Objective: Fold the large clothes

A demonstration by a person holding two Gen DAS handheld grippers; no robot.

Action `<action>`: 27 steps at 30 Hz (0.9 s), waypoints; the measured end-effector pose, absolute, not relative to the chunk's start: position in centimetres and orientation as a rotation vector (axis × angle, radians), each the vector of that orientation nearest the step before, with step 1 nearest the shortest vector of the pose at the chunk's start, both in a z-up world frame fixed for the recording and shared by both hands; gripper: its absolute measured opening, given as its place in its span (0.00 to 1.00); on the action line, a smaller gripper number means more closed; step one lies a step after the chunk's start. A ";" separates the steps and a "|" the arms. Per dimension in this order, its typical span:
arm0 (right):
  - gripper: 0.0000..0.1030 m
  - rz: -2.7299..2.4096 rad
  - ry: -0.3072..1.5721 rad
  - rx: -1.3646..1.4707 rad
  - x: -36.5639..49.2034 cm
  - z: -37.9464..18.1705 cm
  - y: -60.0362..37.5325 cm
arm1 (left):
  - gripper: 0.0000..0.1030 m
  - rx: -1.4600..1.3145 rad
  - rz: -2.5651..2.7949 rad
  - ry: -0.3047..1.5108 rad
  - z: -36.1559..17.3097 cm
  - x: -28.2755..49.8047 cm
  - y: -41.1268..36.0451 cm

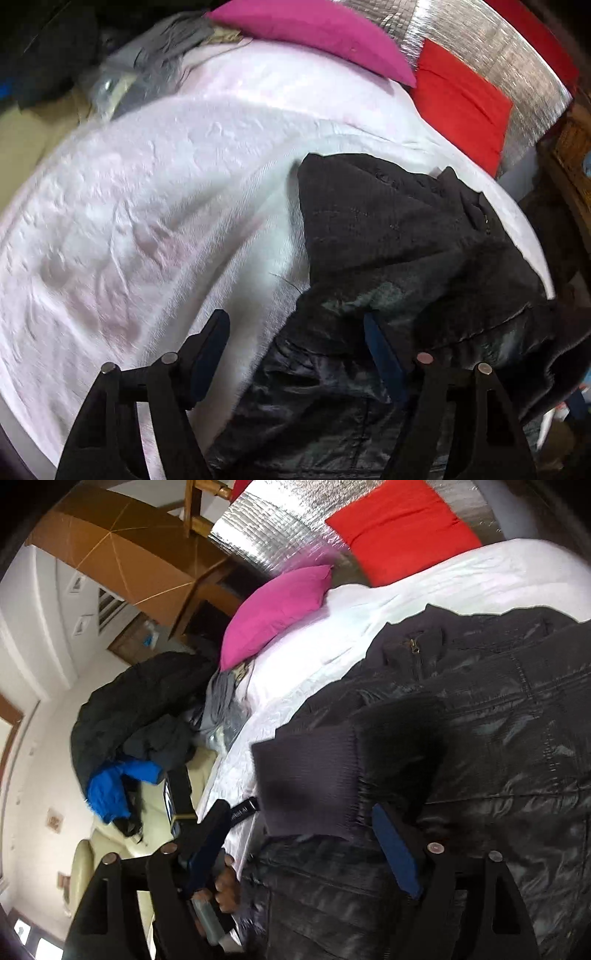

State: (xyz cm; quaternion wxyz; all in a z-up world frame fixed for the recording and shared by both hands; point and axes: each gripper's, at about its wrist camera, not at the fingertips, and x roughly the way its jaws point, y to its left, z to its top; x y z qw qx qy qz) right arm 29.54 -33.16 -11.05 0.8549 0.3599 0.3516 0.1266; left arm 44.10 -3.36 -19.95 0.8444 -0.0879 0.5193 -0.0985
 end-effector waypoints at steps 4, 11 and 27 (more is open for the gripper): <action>0.80 0.186 0.750 0.627 31.5 -8.7 -29.4 | 0.73 -0.184 -0.200 1.098 -20.1 43.6 -2.7; 0.34 -0.005 0.889 0.511 34.5 -10.8 -29.6 | 0.73 -0.225 -0.219 1.105 -20.3 44.0 -1.7; 0.81 -0.075 0.825 0.942 25.8 -15.6 -45.2 | 0.73 -0.188 -0.234 0.995 -17.2 42.8 -0.9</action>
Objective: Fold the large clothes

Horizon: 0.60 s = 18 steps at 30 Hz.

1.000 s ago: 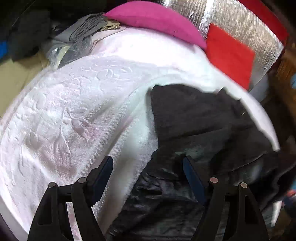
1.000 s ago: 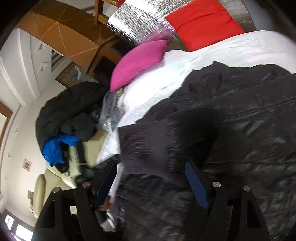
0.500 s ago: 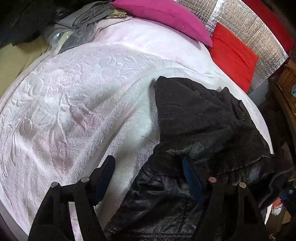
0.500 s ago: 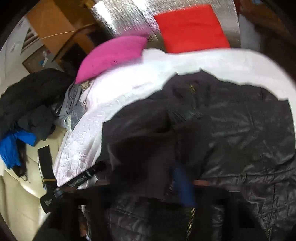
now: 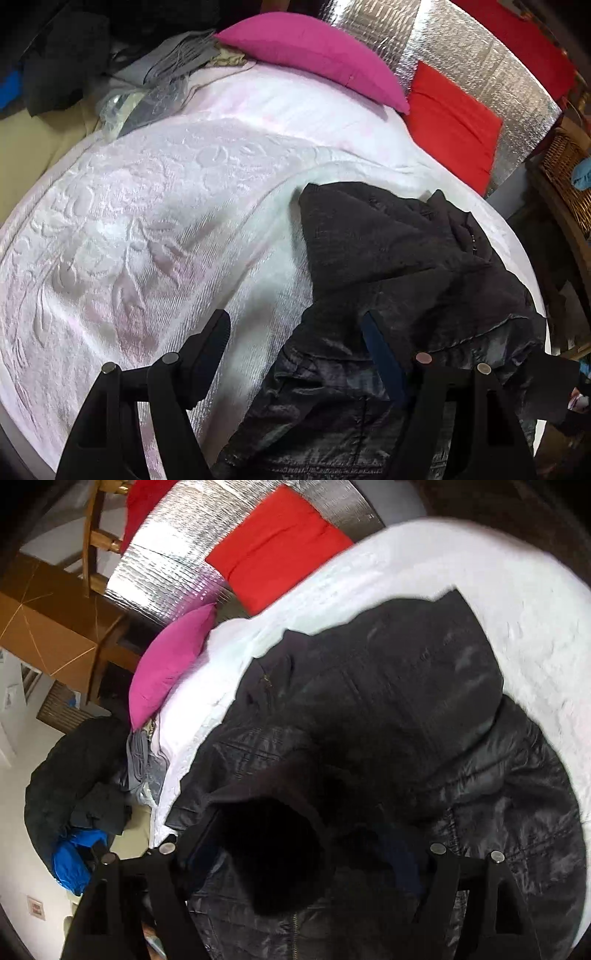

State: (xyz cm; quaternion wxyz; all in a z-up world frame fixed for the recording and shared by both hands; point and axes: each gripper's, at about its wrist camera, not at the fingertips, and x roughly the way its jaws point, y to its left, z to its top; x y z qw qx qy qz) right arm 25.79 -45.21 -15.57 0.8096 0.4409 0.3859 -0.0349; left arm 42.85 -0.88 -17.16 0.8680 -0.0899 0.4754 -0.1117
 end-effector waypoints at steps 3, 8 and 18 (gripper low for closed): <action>0.79 -0.028 0.809 1.045 26.3 -17.7 -45.7 | 0.73 -0.149 -0.234 0.973 -16.8 42.6 -1.5; 0.15 -0.087 0.842 0.806 27.4 -15.9 -44.4 | 0.73 -0.117 -0.244 0.922 -16.4 42.6 -2.3; 0.12 -0.163 0.717 0.795 28.8 -12.8 -53.4 | 0.73 0.006 -0.284 0.842 -16.0 42.2 -6.0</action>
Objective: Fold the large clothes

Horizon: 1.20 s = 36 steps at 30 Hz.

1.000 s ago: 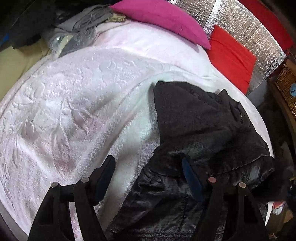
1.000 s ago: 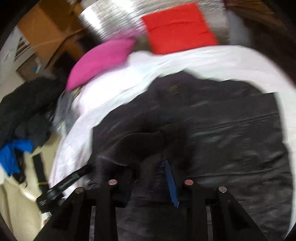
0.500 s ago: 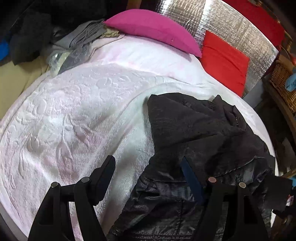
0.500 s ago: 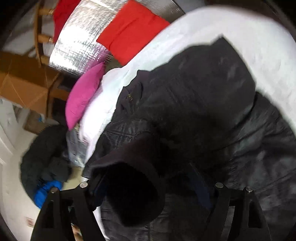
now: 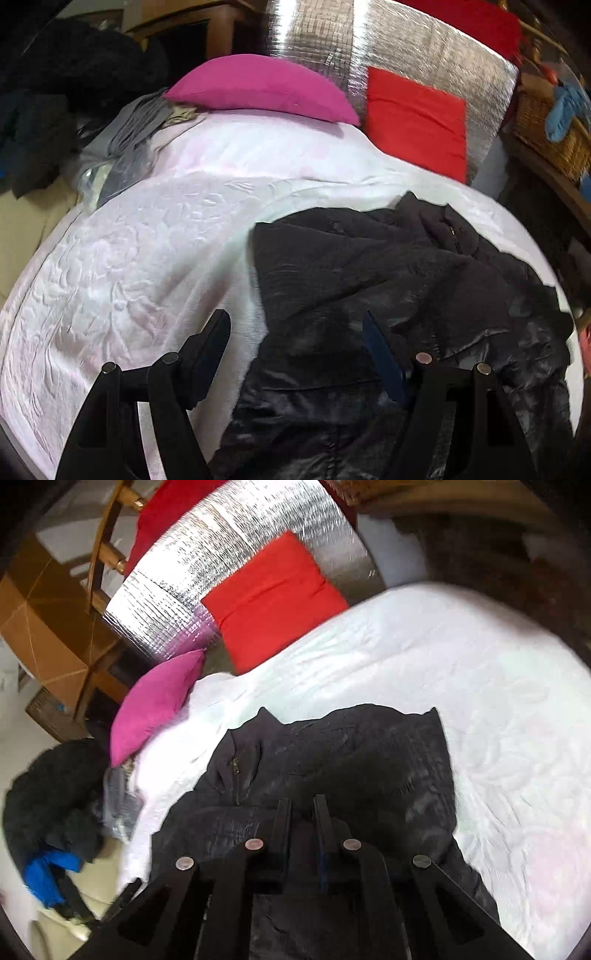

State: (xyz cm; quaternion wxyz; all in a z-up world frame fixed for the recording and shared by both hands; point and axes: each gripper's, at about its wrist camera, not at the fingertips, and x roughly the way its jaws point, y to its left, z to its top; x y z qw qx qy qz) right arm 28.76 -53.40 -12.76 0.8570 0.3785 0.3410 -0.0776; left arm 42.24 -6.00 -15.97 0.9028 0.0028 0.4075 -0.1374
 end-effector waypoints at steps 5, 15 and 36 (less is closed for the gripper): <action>0.52 -0.106 0.750 0.977 27.4 -15.6 -55.7 | 0.73 0.064 -0.292 0.871 -16.9 42.6 -8.0; 0.87 -0.116 0.821 0.918 27.2 -18.6 -53.3 | 0.73 0.161 -0.333 0.884 -17.9 41.3 -10.8; 0.11 -0.382 0.717 0.626 28.5 -16.6 -53.7 | 0.73 0.287 -0.374 0.876 -18.6 40.5 -13.8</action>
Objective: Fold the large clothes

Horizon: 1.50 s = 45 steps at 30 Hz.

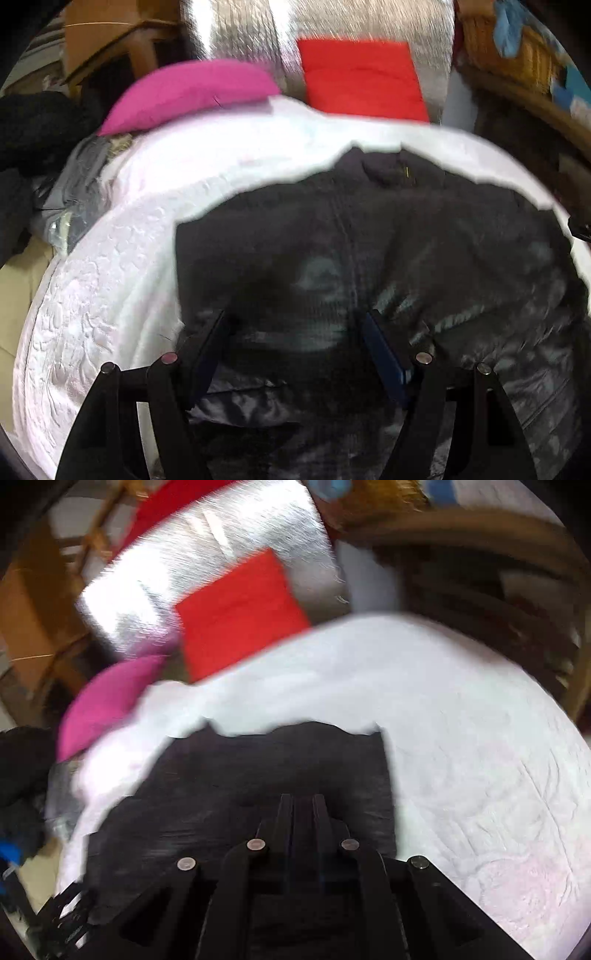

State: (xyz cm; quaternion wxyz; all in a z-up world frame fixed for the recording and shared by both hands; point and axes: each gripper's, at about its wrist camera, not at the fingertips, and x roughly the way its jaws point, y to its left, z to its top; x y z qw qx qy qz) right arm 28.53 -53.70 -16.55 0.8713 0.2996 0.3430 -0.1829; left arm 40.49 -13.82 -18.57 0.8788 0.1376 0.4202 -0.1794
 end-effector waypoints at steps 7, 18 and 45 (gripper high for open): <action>0.17 -0.363 0.729 0.592 27.6 -15.0 -52.8 | 0.76 0.300 -0.358 0.885 -18.9 40.4 -14.3; 0.79 -0.336 0.757 0.181 30.8 -14.8 -42.0 | 0.83 0.206 -0.443 0.912 -19.4 39.9 -15.3; 0.67 -0.440 0.733 0.008 28.8 -13.9 -39.0 | 1.00 0.250 -0.328 0.822 -18.6 39.7 -16.3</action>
